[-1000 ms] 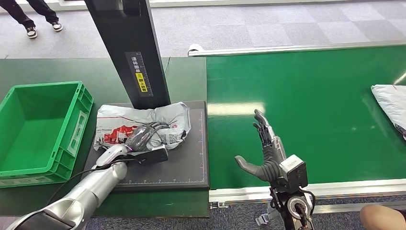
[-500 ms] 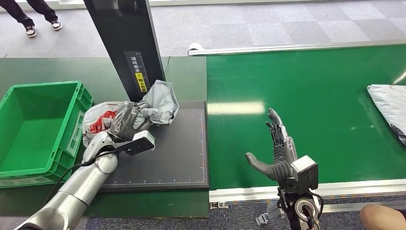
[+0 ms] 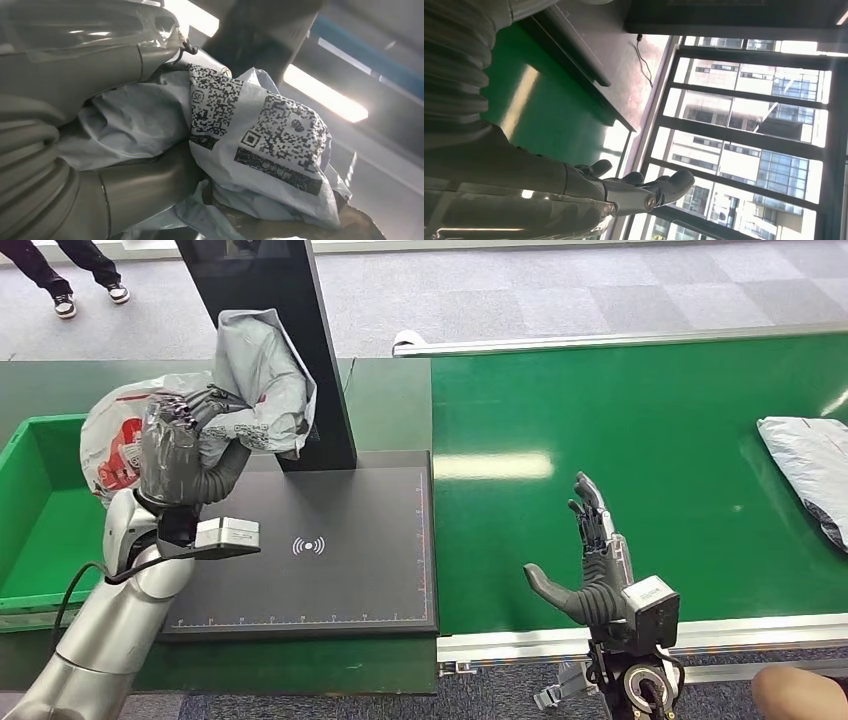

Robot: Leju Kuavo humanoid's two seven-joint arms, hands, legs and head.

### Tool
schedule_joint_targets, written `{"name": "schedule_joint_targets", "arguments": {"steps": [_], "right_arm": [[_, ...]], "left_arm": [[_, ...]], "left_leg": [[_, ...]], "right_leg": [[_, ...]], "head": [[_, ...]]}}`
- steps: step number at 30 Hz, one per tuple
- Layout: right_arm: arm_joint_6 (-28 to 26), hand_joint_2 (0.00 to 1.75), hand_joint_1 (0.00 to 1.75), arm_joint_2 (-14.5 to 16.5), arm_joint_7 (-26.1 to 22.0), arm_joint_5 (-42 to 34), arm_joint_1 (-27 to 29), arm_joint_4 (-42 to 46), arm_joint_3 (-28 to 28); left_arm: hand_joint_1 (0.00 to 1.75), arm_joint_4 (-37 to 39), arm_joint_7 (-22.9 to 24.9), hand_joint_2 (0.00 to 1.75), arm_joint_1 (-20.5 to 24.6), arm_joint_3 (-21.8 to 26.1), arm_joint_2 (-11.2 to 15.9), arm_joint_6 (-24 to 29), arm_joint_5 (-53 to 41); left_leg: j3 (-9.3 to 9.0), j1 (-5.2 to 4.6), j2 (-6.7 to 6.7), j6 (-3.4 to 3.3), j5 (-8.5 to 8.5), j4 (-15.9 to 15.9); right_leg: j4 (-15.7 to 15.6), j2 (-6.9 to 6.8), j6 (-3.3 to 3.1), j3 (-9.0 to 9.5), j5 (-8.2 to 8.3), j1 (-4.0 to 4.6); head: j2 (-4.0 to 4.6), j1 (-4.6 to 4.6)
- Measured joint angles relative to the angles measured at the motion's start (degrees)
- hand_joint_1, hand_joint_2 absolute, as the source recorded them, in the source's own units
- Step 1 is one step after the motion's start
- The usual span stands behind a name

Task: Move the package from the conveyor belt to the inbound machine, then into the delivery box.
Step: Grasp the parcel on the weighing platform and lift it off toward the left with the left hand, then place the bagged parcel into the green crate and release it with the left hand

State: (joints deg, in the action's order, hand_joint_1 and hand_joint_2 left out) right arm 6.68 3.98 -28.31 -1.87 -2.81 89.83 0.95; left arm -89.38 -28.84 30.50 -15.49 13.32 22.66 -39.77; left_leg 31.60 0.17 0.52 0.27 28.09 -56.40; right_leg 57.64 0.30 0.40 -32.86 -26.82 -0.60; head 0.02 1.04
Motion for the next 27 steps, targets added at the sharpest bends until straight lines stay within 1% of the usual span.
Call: {"name": "schedule_joint_targets", "arguments": {"steps": [2, 4, 7, 11, 15, 22, 27], "right_arm": [[-0.14, 1.75, 0.0, 0.05, -0.07, 0.03, 0.24, 0.19, -0.01], [-0.21, 1.75, 0.0, 0.18, -0.12, 0.14, 0.55, 0.63, -0.02], [-0.15, 1.75, 0.0, 0.4, -0.14, 0.62, 0.93, 1.56, -0.12], [0.29, 1.75, 0.0, 0.69, -0.13, 0.9, 1.25, 2.39, -0.4], [0.55, 1.75, 0.0, 0.8, -0.13, 0.94, 1.3, 2.5, -0.74], [0.9, 1.75, 0.0, 0.9, 0.04, 1.16, 1.3, 2.5, -0.79], [0.96, 1.75, 0.0, 1.14, 0.2, 1.31, 1.29, 2.5, -0.79]], "left_arm": [[1.75, -0.16, 2.58, 1.75, 0.9, 1.1, 0.25, 1.93, -5.41], [1.75, 1.22, 5.88, 1.75, 2.49, 2.61, 0.69, 2.64, -11.21], [1.75, 7.98, 9.13, 1.75, 5.94, 5.85, 1.4, 2.58, -16.71], [1.75, 21.72, 9.57, 1.75, 10.41, 10.87, 2.45, 4.21, -19.27], [1.75, 32.5, 10.06, 1.75, 12.99, 14.35, 3.69, 5.69, -20.75], [1.75, 46.67, 15.64, 1.75, 16.83, 18.13, 6.87, 6.36, -26.78], [1.75, 52.56, 16.78, 1.75, 18.36, 19.07, 8.47, 6.82, -28.77]], "left_leg": [[0.01, 0.0, 0.0, 0.0, 0.0, 0.0], [0.01, 0.0, 0.0, 0.0, 0.0, 0.0], [-0.02, 0.01, -0.03, 0.01, 0.0, 0.0], [-0.06, 0.02, -0.18, 0.04, -0.02, 0.01], [-0.05, 0.02, -0.22, 0.05, -0.03, 0.01], [0.0, 0.02, -0.25, 0.05, -0.02, 0.01], [0.01, 0.02, -0.23, 0.05, -0.02, 0.01]], "right_leg": [[0.0, 0.0, 0.0, 0.0, 0.0, 0.0], [0.0, 0.0, 0.0, -0.01, 0.0, 0.0], [0.01, 0.02, -0.01, -0.01, 0.0, 0.01], [0.05, 0.16, -0.04, -0.01, 0.02, 0.03], [0.06, 0.22, -0.06, -0.03, 0.03, 0.03], [0.06, 0.25, -0.06, -0.09, 0.03, 0.02], [0.06, 0.24, -0.06, -0.08, 0.03, 0.02]], "head": [[0.0, 0.01], [0.0, 0.01], [0.0, 0.02], [0.0, 0.02], [0.0, 0.01], [0.0, 0.01], [0.0, 0.0]]}}
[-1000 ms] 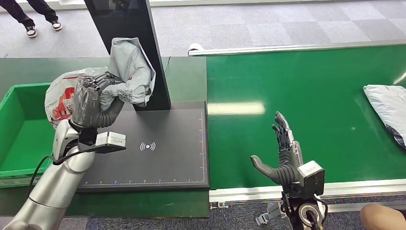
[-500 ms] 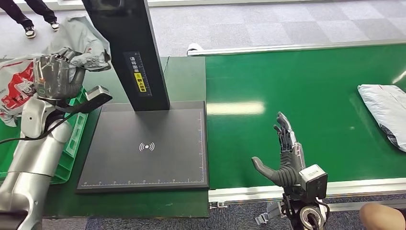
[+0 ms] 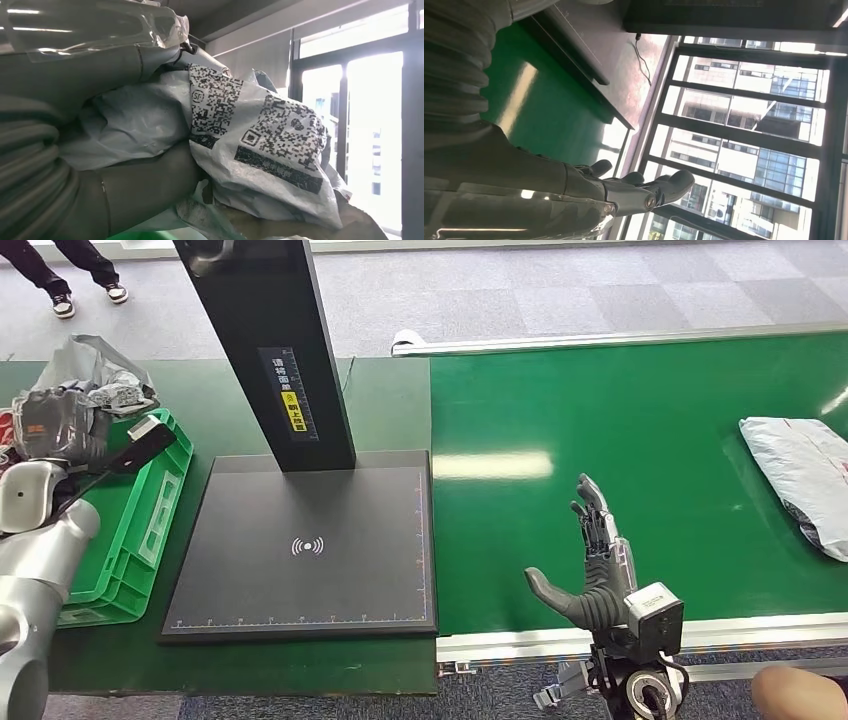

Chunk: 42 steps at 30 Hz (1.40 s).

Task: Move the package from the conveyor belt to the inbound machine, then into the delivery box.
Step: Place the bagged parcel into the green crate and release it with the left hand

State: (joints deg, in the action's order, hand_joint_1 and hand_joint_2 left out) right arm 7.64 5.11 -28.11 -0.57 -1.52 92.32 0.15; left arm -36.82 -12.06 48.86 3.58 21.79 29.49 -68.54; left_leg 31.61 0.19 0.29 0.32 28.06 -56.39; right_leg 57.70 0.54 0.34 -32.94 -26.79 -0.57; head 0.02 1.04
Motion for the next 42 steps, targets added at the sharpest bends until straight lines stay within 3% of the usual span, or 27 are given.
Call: {"name": "schedule_joint_targets", "arguments": {"steps": [6, 11, 12, 15, 16, 20, 24, 27, 35, 42], "right_arm": [[0.06, 1.75, 0.0, 0.18, 0.02, 0.08, 0.0, 0.0, 0.0], [0.19, 1.75, 0.0, 0.3, 0.62, 0.66, -0.01, 0.0, -0.02], [0.22, 1.75, 0.0, 0.32, 0.7, 0.66, -0.01, 0.0, -0.03], [0.37, 1.75, 0.0, 0.44, 0.85, 0.73, -0.02, 0.01, -0.05], [0.45, 1.75, 0.0, 0.47, 0.88, 0.79, -0.02, 0.03, -0.06], [0.63, 1.75, 0.0, 0.75, 1.07, 1.14, -0.02, 0.33, -0.1], [0.7, 1.75, 0.0, 1.01, 1.21, 1.43, -0.04, 0.46, -0.23], [0.79, 1.75, 0.0, 1.07, 1.26, 1.44, -0.04, 0.46, -0.29], [1.27, 1.75, 0.0, 1.07, 1.49, 1.63, -0.73, 0.46, -0.32], [1.4, 1.75, 0.0, 1.07, 1.66, 1.66, -0.92, 0.46, -0.35]], "left_arm": [[1.75, 2.62, 0.65, 1.75, 0.49, 0.57, 0.46, -0.01, -0.68], [1.75, 5.07, 4.02, 1.75, 1.19, 1.05, 1.58, -0.64, -2.99], [1.51, 5.71, 4.33, 1.75, 1.43, 1.23, 1.9, -0.76, -3.24], [0.2, 7.51, 3.92, 1.75, 2.18, 2.08, 2.57, -1.11, -3.11], [0.0, 7.95, 3.21, 1.75, 2.36, 2.5, 2.63, -1.19, -2.65], [0.0, 8.72, 3.1, 1.75, 2.62, 3.72, 2.42, -1.05, -3.71], [0.0, 9.73, 10.48, 1.75, 3.43, 3.23, 2.3, -2.34, -9.73], [0.0, 10.57, 12.69, 1.75, 3.94, 3.11, 2.32, -3.52, -10.7], [0.0, 11.34, 9.94, 1.75, 3.97, 4.12, 1.96, -3.29, -8.69], [0.0, 11.19, 3.61, 1.75, 3.94, 6.79, 0.85, -4.89, -2.06]], "left_leg": [[0.0, 0.0, 0.0, 0.0, 0.0, 0.0], [0.0, 0.0, -0.02, 0.0, 0.0, 0.0], [0.0, 0.0, -0.02, 0.0, 0.0, 0.0], [0.0, 0.01, -0.01, 0.0, 0.0, 0.0], [0.0, 0.01, -0.01, 0.0, 0.0, 0.0], [0.0, 0.0, -0.01, 0.0, 0.0, 0.0], [0.0, -0.01, -0.01, 0.0, 0.0, 0.0], [0.01, -0.01, -0.01, 0.0, 0.0, 0.0], [0.01, 0.0, -0.01, 0.0, 0.0, 0.0], [0.01, -0.01, 0.0, 0.0, 0.0, 0.0]], "right_leg": [[0.0, 0.0, 0.0, 0.0, 0.0, 0.0], [0.0, 0.02, 0.0, -0.02, 0.0, 0.0], [0.0, 0.02, 0.0, -0.03, 0.0, 0.0], [0.0, 0.01, 0.0, -0.03, 0.0, 0.01], [0.0, 0.01, 0.0, -0.02, 0.0, 0.01], [0.0, 0.01, 0.0, -0.02, 0.0, 0.0], [0.0, 0.01, 0.0, -0.02, 0.0, -0.01], [0.0, 0.01, 0.0, -0.03, 0.0, 0.0], [0.0, 0.01, 0.0, -0.03, 0.0, 0.0], [0.0, 0.01, 0.0, -0.02, 0.0, -0.01]], "head": [[0.0, -0.01], [0.0, 0.0], [0.0, -0.01], [0.0, 0.0], [0.0, 0.0], [0.0, -0.01], [0.0, -0.01], [0.0, -0.01], [0.0, 0.0], [0.0, -0.01]]}}
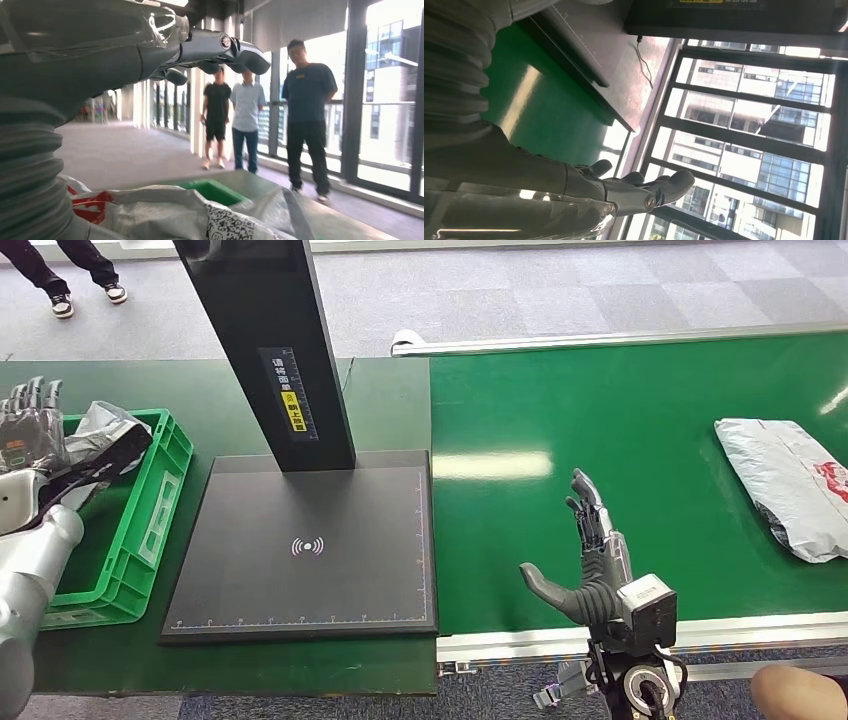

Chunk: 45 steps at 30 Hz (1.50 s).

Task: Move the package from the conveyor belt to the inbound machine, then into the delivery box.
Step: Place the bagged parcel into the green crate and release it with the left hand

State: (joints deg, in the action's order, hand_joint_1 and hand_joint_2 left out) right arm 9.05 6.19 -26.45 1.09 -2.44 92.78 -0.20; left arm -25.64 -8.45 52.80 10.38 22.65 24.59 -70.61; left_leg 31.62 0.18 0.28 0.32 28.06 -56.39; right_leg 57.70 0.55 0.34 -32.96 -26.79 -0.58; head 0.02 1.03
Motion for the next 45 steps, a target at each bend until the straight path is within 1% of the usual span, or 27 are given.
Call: {"name": "schedule_joint_targets", "arguments": {"steps": [2, 4, 5, 6, 8, 10, 11, 13, 16, 21, 23, 26, 30, 36, 39, 42, 45], "right_arm": [[0.01, 1.75, 0.0, 0.0, 0.0, 0.0, 0.0, 0.0, -0.01], [0.03, 1.75, 0.0, 0.0, 0.0, 0.05, -0.01, 0.0, -0.06], [0.04, 1.75, 0.0, 0.0, 0.01, 0.12, -0.02, 0.0, -0.1], [0.04, 1.75, 0.0, 0.0, 0.02, 0.22, -0.03, 0.0, -0.14], [0.06, 1.75, 0.0, 0.0, 0.05, 0.41, -0.04, 0.0, -0.29], [0.16, 1.75, 0.0, 0.0, 0.11, 0.64, -0.03, 0.0, -0.56], [0.22, 1.75, 0.0, 0.0, 0.15, 0.74, -0.01, 0.0, -0.73], [0.26, 1.75, 0.0, 0.0, 0.2, 0.81, 0.03, 0.0, -1.04], [0.16, 1.75, 0.0, 0.0, 0.22, 0.79, 0.11, 0.0, -1.29], [-0.36, 1.75, 0.0, -0.02, 0.26, 0.3, 0.38, 0.0, -1.36], [-0.66, 1.75, 0.0, -0.03, 0.34, 0.08, 0.45, -0.01, -1.36], [-0.83, 1.75, 0.0, -0.06, 0.39, -0.01, 0.47, -0.02, -1.36], [-0.85, 1.75, 0.0, -0.07, 0.39, -0.02, 0.47, -0.02, -1.36], [-0.87, 1.75, 0.0, -0.09, 0.39, -0.04, 0.47, -0.02, -1.36], [-0.89, 1.75, 0.0, -0.09, 0.64, -0.05, 0.47, -0.05, -1.33], [-0.89, 1.75, 0.0, -0.14, 1.15, -0.01, 0.46, -0.47, -1.13], [-0.86, 1.75, 0.0, -0.31, 1.47, 0.07, 0.34, -1.73, -0.53]], "left_arm": [[0.0, -0.12, -0.79, 1.75, -0.04, 0.55, -0.26, -0.2, 0.85], [0.0, -1.49, -3.84, 1.75, -0.47, 2.41, -1.24, -2.49, 5.19], [0.0, -2.48, -5.23, 1.75, -0.75, 3.41, -1.84, -4.42, 7.88], [0.0, -3.48, -5.64, 1.75, -1.0, 3.87, -2.29, -6.87, 9.95], [0.0, -4.86, -4.73, 1.75, -1.17, 4.01, -2.87, -12.53, 12.45], [0.0, -6.43, -5.19, 1.75, -1.41, 3.97, -3.42, -18.26, 16.28], [0.0, -7.53, -6.3, 1.75, -1.68, 3.94, -3.74, -20.41, 19.16], [0.0, -10.48, -9.28, 1.75, -2.49, 3.92, -4.54, -23.09, 25.83], [0.0, -15.37, -12.73, 1.75, -3.92, 3.94, -5.72, -24.96, 33.17], [0.0, -24.47, -16.42, 1.75, -7.94, 3.88, -7.72, -27.42, 44.83], [0.0, -28.68, -17.28, 1.75, -9.98, 3.58, -8.67, -28.27, 49.84], [0.0, -33.23, -17.3, 1.75, -12.05, 2.96, -9.61, -28.37, 52.05], [0.0, -36.24, -17.14, 1.75, -13.27, 2.37, -10.05, -28.35, 52.84], [0.0, -37.9, -17.08, 1.75, -13.94, 2.08, -10.11, -28.38, 53.27], [0.0, -38.79, -17.5, 1.75, -14.51, 1.94, -10.45, -30.53, 57.03], [0.0, -42.1, -17.93, 1.75, -17.49, 0.76, -12.12, -35.32, 65.62], [0.0, -46.09, -18.77, 1.75, -22.47, -2.05, -14.71, -36.92, 71.23]], "left_leg": [[0.0, 0.0, 0.0, 0.0, 0.0, 0.0], [0.0, 0.0, 0.0, 0.0, 0.0, 0.0], [0.0, 0.0, 0.0, 0.0, 0.0, 0.0], [0.0, 0.0, 0.0, 0.0, 0.0, 0.0], [0.0, 0.0, 0.01, 0.0, 0.0, 0.0], [0.0, 0.0, 0.0, 0.0, 0.0, 0.0], [0.0, 0.0, 0.0, 0.0, 0.0, 0.0], [0.0, 0.0, -0.01, 0.0, 0.0, 0.0], [0.01, -0.01, -0.01, 0.0, 0.0, 0.0], [0.01, 0.0, -0.01, 0.01, 0.02, 0.0], [0.01, 0.0, 0.0, 0.01, 0.02, 0.0], [0.01, 0.0, 0.0, 0.01, 0.02, 0.0], [0.0, 0.0, 0.0, 0.01, 0.02, 0.0], [0.0, 0.0, 0.0, 0.01, 0.02, 0.0], [0.0, -0.01, 0.0, 0.01, 0.02, 0.0], [0.01, -0.03, 0.01, 0.0, 0.03, 0.0], [0.01, -0.07, 0.02, -0.01, 0.04, 0.0]], "right_leg": [[0.0, 0.0, 0.0, 0.0, 0.0, 0.0], [0.0, 0.0, 0.0, -0.01, 0.0, 0.0], [0.0, 0.0, 0.0, -0.02, 0.0, 0.0], [0.0, 0.0, 0.0, -0.02, 0.0, 0.0], [0.0, 0.0, 0.0, -0.02, 0.0, 0.0], [0.0, 0.0, 0.0, -0.01, 0.0, 0.0], [0.0, 0.0, 0.0, -0.01, 0.0, 0.0], [0.0, 0.0, 0.0, -0.01, 0.0, 0.0], [0.0, 0.0, 0.0, -0.01, 0.0, -0.01], [-0.01, 0.0, 0.0, -0.03, 0.0, -0.01], [-0.01, 0.0, 0.0, -0.03, 0.0, 0.0], [-0.01, 0.0, 0.0, -0.02, 0.0, 0.0], [-0.01, 0.0, 0.0, -0.01, 0.0, 0.0], [-0.01, 0.0, 0.0, -0.02, 0.0, 0.0], [-0.01, 0.0, 0.0, -0.02, 0.0, -0.01], [-0.02, 0.0, 0.0, -0.01, 0.0, -0.04], [-0.03, 0.0, 0.01, 0.0, -0.01, -0.08]], "head": [[0.0, 0.0], [0.0, 0.0], [0.0, 0.0], [0.0, 0.0], [0.0, 0.0], [0.0, 0.01], [0.0, 0.01], [0.0, 0.01], [0.0, 0.01], [0.0, 0.01], [0.0, 0.01], [0.0, 0.01], [0.0, 0.01], [0.0, 0.01], [0.0, 0.02], [0.0, 0.01], [0.0, 0.01]]}}
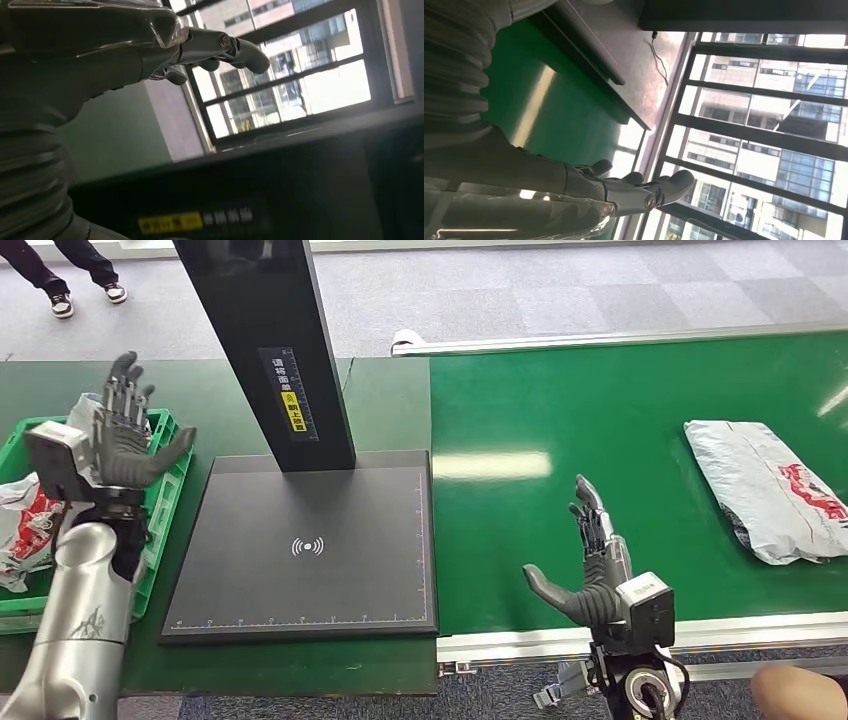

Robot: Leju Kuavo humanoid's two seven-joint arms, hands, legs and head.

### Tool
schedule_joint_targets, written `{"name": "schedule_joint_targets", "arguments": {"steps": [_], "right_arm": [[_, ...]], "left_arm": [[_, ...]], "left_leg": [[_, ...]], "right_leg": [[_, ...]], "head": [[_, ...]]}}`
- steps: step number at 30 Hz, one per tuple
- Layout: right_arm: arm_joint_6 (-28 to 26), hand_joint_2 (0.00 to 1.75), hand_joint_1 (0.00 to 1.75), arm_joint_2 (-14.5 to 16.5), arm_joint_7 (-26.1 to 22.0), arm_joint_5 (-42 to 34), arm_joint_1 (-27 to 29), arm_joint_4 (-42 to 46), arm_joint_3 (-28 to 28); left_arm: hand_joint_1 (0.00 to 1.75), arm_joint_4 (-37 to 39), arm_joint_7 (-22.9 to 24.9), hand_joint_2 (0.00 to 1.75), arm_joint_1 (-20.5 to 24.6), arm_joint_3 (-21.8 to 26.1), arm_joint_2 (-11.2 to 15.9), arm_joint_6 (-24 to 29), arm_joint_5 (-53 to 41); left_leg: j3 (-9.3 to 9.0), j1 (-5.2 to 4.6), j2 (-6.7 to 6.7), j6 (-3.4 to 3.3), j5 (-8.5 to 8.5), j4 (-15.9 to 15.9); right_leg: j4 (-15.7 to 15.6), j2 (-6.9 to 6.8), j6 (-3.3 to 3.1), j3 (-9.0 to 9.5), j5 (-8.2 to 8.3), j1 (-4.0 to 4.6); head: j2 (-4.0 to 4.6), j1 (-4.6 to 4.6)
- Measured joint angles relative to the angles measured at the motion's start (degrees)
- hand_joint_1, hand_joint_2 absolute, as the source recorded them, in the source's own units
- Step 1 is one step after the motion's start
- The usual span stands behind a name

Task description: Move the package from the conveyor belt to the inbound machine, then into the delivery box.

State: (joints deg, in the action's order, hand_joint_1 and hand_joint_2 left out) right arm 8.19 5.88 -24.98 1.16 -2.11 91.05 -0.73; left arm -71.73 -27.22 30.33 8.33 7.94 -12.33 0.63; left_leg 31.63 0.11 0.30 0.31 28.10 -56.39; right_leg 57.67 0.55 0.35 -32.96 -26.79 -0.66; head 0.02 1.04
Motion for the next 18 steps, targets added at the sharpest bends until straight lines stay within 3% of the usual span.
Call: {"name": "schedule_joint_targets", "arguments": {"steps": [11, 18], "right_arm": [[0.11, 1.75, 0.0, 0.09, 0.83, 0.14, -0.37, -8.26, 3.33], [0.19, 1.75, 0.0, 0.71, 0.64, 0.06, -0.06, -12.08, 3.96]], "left_arm": [[0.0, -3.35, -5.67, 1.75, -17.3, -12.15, -11.02, 1.78, 6.26], [0.0, -2.89, -5.76, 1.75, -23.84, -14.97, -14.76, 0.82, 4.68]], "left_leg": [[0.0, -0.03, 0.0, -0.02, 0.06, 0.0], [0.01, -0.03, 0.01, -0.02, 0.06, 0.0]], "right_leg": [[-0.02, 0.0, 0.02, 0.0, -0.02, -0.04], [-0.02, 0.0, 0.03, 0.0, -0.03, -0.03]], "head": [[0.0, 0.01], [0.0, 0.01]]}}
